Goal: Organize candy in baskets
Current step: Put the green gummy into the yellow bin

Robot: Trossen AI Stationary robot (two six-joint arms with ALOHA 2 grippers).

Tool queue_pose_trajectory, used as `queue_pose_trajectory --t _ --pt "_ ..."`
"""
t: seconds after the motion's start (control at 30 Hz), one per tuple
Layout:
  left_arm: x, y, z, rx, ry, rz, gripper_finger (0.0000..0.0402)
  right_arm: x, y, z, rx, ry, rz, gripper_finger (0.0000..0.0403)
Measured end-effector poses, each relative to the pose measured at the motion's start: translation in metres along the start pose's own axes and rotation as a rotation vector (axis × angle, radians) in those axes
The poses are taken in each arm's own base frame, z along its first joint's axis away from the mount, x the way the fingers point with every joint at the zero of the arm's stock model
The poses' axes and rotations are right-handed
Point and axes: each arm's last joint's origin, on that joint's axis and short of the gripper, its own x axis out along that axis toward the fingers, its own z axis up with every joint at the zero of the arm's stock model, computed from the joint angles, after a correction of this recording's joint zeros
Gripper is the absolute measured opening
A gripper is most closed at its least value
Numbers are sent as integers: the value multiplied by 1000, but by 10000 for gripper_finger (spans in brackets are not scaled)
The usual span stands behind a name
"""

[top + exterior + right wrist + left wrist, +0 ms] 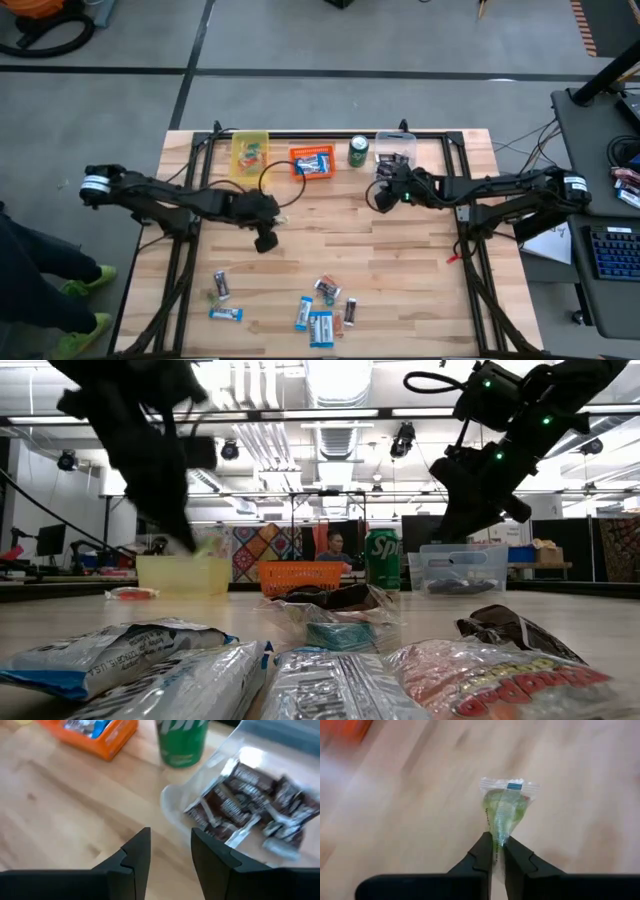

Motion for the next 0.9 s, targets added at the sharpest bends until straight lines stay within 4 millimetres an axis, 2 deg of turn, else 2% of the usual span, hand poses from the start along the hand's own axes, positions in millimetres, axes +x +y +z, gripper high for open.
queue_pose_trajectory --t 0.1,0.2,0.37,0.47,0.57,0.7,0.77,0.9 --pt "-7 -15 6 76 -112 -78 8 -2 5 -6 -11 10 22 122" --pt "-12 -19 11 99 -179 -108 8 -4 9 -11 -31 15 41 119" --pt "-17 -15 19 95 -229 -80 8 -6 13 -12 -39 4 57 118" --pt "-21 -4 27 65 -240 22 9 -6 14 -11 -31 -9 68 120" --pt "-26 18 35 28 -200 216 9 -6 14 -10 -28 -15 72 119" --pt "-32 61 41 -67 -125 514 9 -6 14 -10 -29 -16 73 113" --pt "-33 84 43 -114 -91 571 9 -6 14 -10 -29 -16 73 111" --pt "-33 123 43 -192 -51 552 9 -6 14 -10 -30 -18 74 109"
